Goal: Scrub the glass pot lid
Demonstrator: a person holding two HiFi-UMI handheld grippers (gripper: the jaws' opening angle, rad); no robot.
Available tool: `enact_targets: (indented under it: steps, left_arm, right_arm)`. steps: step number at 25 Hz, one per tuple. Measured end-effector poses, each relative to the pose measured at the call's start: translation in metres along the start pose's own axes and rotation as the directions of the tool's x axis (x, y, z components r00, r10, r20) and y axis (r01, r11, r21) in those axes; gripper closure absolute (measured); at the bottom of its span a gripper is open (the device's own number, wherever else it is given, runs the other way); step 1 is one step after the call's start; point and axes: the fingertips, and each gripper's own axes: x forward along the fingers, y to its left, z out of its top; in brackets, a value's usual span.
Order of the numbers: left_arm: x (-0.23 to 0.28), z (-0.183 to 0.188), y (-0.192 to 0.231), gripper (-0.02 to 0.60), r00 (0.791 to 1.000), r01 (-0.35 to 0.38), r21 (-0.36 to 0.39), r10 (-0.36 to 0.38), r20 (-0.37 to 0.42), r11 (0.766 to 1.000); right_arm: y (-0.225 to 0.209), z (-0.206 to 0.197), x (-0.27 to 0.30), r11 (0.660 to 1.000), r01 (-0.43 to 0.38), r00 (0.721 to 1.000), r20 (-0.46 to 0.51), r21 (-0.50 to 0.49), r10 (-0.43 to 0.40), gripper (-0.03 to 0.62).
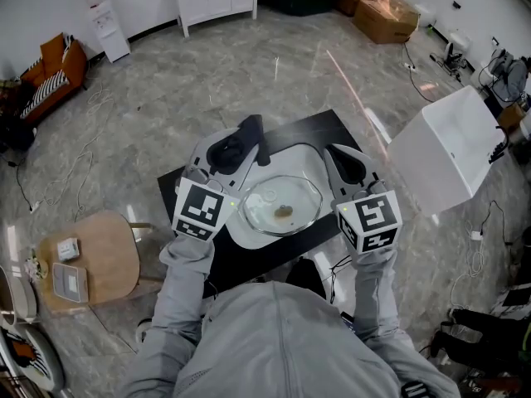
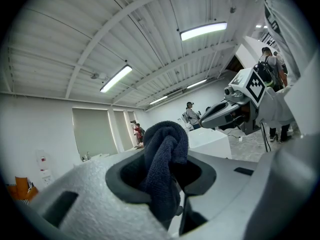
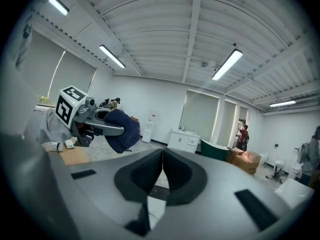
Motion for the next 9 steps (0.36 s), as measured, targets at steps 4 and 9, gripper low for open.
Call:
enact_targets:
  steps: [4, 9]
  left_arm:
    - [-0.0033, -0.0012, 0.0029, 0.451, 1.000, -0.003, 0.005, 0.003, 0.000, 1.000]
    - [-0.0059, -0.0033, 0.0040, 0.451, 1.000, 0.000, 0.011, 0.000, -0.001, 1.000]
  right_arm:
    - [0.0044, 0.0007, 0.0023, 1.000, -0.002, 1.000, -0.003, -0.004, 0.002, 0.565]
    - [0.0091, -0.0004, 0.0044, 1.000, -0.003, 1.000, -0.007, -0.005, 0.003, 0.565]
